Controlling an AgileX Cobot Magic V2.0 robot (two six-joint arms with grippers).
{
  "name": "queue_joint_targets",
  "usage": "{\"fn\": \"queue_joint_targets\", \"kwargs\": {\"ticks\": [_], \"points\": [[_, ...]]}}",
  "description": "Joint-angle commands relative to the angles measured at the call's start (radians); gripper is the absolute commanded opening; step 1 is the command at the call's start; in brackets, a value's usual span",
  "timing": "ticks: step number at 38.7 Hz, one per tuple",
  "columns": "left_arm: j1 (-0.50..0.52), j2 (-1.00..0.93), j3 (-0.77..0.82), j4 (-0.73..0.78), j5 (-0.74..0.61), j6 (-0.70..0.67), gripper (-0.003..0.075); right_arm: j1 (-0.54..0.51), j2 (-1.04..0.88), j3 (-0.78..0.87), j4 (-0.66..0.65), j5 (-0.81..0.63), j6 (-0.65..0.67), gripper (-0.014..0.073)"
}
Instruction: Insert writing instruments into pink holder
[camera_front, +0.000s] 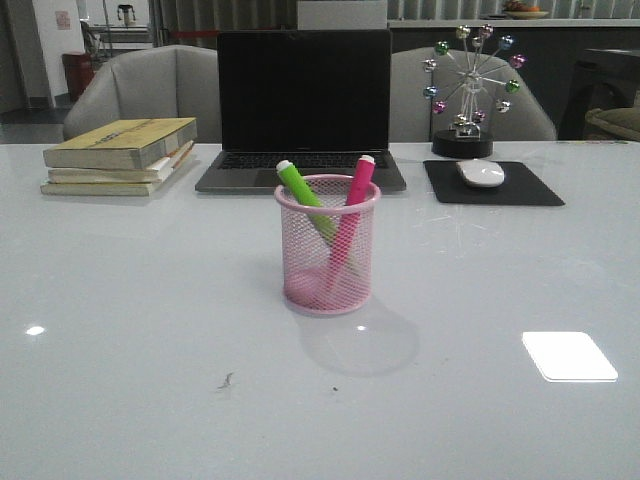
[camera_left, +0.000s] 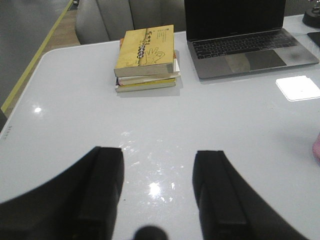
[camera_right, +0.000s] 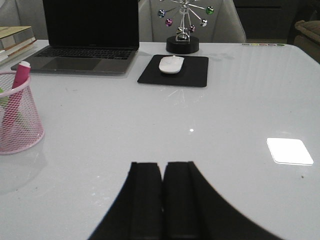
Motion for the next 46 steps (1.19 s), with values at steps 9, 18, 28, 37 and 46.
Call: {"fn": "queue_joint_targets", "kwargs": {"ticks": [9, 18, 28, 37, 46], "points": [[0.003, -0.112, 0.008, -0.004, -0.166, -0.018, 0.0155, 0.002, -0.018, 0.002, -0.001, -0.08, -0.002, 0.0057], [0.003, -0.396, 0.145, 0.008, -0.364, -0.018, 0.0099, 0.002, -0.018, 0.002, -0.001, -0.08, -0.002, 0.0057], [0.003, -0.576, 0.284, 0.006, -0.389, -0.018, 0.0099, 0.002, -0.018, 0.002, -0.001, -0.076, -0.002, 0.0057], [0.003, -0.582, 0.42, 0.006, -0.418, -0.018, 0.0099, 0.002, -0.018, 0.002, -0.001, -0.076, -0.002, 0.0057], [0.004, -0.582, 0.586, -0.061, -0.527, -0.018, 0.0099, 0.002, -0.018, 0.002, -0.001, -0.076, -0.002, 0.0057]]}}
